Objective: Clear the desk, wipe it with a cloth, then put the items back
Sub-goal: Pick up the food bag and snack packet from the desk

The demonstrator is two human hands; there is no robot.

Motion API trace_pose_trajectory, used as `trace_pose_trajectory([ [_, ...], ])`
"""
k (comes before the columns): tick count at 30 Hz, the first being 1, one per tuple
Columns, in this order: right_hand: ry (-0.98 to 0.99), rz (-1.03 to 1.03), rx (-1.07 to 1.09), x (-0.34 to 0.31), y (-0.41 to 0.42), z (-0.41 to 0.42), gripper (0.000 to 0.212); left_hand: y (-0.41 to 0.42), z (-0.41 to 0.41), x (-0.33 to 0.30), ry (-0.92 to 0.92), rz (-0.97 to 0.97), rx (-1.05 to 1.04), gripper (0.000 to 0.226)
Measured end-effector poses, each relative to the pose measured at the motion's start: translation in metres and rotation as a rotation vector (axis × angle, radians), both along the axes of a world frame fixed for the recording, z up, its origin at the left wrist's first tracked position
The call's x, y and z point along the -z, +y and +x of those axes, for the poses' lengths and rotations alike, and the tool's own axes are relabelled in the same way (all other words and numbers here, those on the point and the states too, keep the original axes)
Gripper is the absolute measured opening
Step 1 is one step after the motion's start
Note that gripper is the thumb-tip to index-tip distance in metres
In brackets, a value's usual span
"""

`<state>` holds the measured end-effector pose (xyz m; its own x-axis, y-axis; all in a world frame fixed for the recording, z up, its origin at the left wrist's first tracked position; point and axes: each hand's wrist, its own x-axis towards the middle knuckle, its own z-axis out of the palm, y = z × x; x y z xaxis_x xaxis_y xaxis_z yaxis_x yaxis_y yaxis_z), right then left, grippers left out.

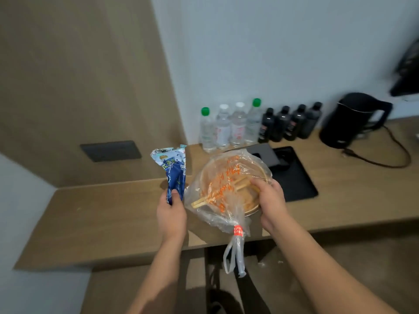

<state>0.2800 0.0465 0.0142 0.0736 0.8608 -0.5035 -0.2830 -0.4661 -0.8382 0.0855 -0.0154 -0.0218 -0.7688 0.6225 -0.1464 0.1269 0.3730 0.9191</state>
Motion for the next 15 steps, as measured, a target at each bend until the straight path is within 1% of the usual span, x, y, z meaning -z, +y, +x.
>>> trace_pose_trajectory([
  [2, 0.013, -0.012, 0.094, 0.001, -0.002, 0.047, 0.027, 0.012, 0.043, -0.004, 0.024, 0.016, 0.086, 0.025],
  [5, 0.053, -0.045, 0.212, 0.005, -0.011, 0.125, 0.04, 0.027, 0.116, -0.008, 0.043, 0.026, 0.216, 0.025],
  [7, 0.064, -0.063, 0.295, 0.006, -0.021, 0.18, 0.044, 0.036, 0.169, -0.009, 0.058, 0.038, 0.308, 0.026],
  [10, 0.061, -0.056, 0.449, 0.008, -0.038, 0.263, 0.042, 0.044, 0.252, -0.014, 0.092, 0.047, 0.471, 0.026],
  [13, 0.068, -0.057, 0.577, 0.007, -0.057, 0.337, 0.035, 0.047, 0.33, -0.018, 0.12, 0.064, 0.621, 0.025],
  [15, 0.082, -0.053, 0.662, 0.006, -0.075, 0.388, 0.035, 0.048, 0.385, -0.021, 0.127, 0.074, 0.704, 0.024],
])
